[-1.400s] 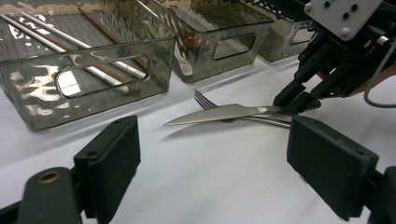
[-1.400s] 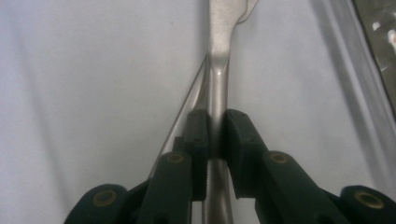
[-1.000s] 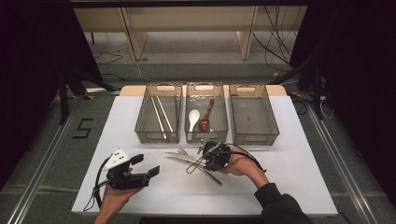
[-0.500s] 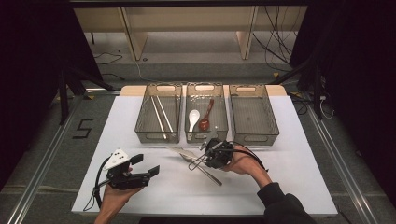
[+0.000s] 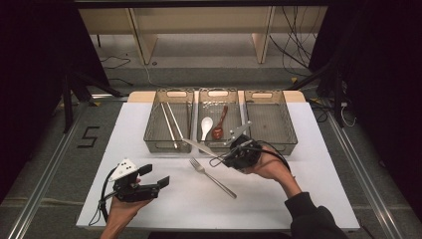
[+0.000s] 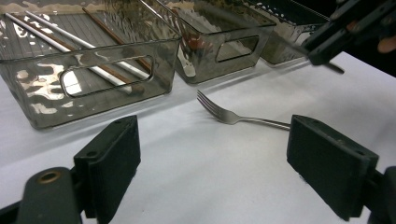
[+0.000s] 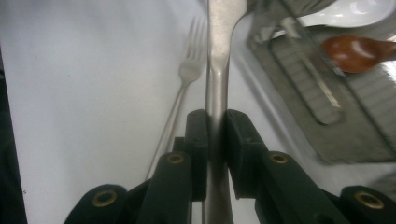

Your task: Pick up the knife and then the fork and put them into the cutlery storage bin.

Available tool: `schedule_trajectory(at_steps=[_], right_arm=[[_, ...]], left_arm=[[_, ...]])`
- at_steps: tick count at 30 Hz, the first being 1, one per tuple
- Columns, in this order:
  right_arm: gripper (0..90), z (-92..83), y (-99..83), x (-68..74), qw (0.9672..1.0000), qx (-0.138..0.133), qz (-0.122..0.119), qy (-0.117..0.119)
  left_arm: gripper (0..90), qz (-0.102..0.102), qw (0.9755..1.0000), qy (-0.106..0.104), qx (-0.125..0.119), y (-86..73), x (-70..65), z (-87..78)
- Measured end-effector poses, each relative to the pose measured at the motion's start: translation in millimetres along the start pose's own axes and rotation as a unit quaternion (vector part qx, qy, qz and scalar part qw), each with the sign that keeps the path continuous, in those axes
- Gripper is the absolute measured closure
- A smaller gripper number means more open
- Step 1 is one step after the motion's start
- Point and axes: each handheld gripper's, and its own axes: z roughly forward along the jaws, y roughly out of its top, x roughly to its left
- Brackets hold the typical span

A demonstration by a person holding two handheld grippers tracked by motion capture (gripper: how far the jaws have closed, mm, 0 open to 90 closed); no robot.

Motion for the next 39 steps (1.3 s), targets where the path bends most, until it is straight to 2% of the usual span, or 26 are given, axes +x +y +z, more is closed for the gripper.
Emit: schedule_trajectory(at_steps=[6, 12, 17, 31, 39], right_arm=[[80.3, -26.0, -5.4, -23.1, 0.9977, -0.026, 0.053, -0.035], [80.2, -45.8, -14.9, -51.8, 0.9896, -0.046, 0.115, -0.072], [80.2, -55.3, -22.5, -70.0, 0.9830, -0.049, 0.149, -0.095], [80.2, -64.1, -27.2, -94.0, 0.9744, -0.046, 0.186, -0.118], [80.2, -65.2, -29.0, -107.5, 0.9674, -0.038, 0.214, -0.130]], left_arm=[[17.1, -0.004, 1.0000, -0.001, -0.005, 0.0, -0.4, 0.0], [17.1, -0.002, 0.9999, 0.000, -0.012, 0.3, -0.6, -1.2], [17.1, -0.001, 0.9999, 0.000, -0.014, 0.3, -0.9, -1.2], [17.1, 0.001, 0.9999, 0.001, -0.016, 0.4, -0.5, -2.3], [17.1, 0.000, 0.9999, 0.001, -0.017, 0.3, -0.3, -2.7]])
